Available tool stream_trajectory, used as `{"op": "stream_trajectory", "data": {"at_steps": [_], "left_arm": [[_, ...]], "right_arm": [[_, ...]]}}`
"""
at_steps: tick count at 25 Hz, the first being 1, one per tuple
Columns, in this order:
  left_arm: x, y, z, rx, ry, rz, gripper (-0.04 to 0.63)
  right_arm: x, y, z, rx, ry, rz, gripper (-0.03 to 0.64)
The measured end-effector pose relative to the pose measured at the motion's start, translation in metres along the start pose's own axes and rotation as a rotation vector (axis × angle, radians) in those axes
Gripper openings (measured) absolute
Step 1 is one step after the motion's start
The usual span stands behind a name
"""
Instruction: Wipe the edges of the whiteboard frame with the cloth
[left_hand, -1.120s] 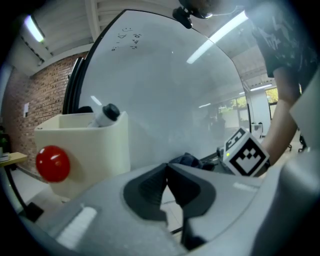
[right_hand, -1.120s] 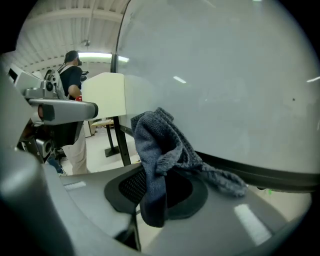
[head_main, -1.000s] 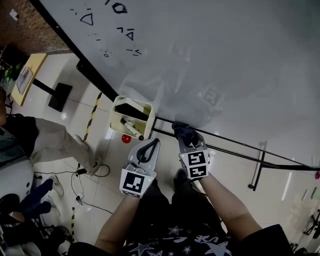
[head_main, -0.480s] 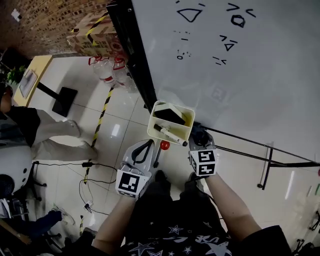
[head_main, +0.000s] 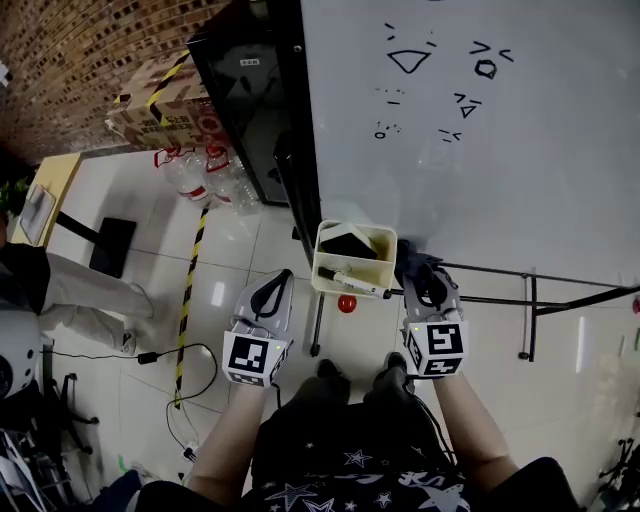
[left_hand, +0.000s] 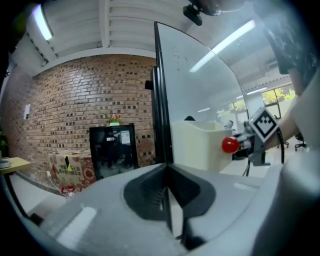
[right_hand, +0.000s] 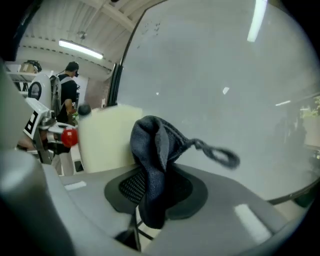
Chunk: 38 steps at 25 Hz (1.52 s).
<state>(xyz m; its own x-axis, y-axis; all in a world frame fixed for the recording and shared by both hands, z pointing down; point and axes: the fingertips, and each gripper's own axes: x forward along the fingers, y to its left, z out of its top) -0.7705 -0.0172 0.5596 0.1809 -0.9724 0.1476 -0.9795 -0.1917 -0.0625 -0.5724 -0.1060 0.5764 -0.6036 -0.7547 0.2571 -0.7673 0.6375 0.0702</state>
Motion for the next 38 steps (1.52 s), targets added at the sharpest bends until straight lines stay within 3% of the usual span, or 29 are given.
{"op": "stream_trajectory", "data": {"at_steps": [5, 9, 14, 19, 24, 29, 38], "left_arm": [[0.008, 0.016, 0.021, 0.032, -0.038, -0.032, 0.003], [0.014, 0.025, 0.04, 0.051, -0.073, -0.053, 0.003], [0.031, 0.035, 0.06, 0.067, -0.098, -0.063, 0.003], [0.041, 0.041, 0.083, 0.086, -0.141, -0.068, 0.003], [0.049, 0.056, 0.108, 0.099, -0.17, -0.071, 0.003], [0.046, 0.066, 0.136, 0.166, -0.21, -0.052, 0.003], [0.033, 0.097, 0.238, 0.266, -0.354, 0.003, 0.003]], "right_arm": [[-0.025, 0.012, 0.095, -0.08, -0.163, 0.029, 0.081], [-0.023, 0.063, 0.152, -0.327, -0.203, 0.12, 0.081], [0.013, 0.122, 0.177, -0.584, -0.19, 0.206, 0.081], [0.044, 0.148, 0.171, -0.775, -0.129, 0.19, 0.081], [0.057, 0.144, 0.185, -0.798, -0.112, 0.166, 0.081], [0.044, 0.143, 0.216, -0.731, -0.105, 0.161, 0.081], [0.018, 0.137, 0.311, -0.785, -0.315, -0.003, 0.081]]}}
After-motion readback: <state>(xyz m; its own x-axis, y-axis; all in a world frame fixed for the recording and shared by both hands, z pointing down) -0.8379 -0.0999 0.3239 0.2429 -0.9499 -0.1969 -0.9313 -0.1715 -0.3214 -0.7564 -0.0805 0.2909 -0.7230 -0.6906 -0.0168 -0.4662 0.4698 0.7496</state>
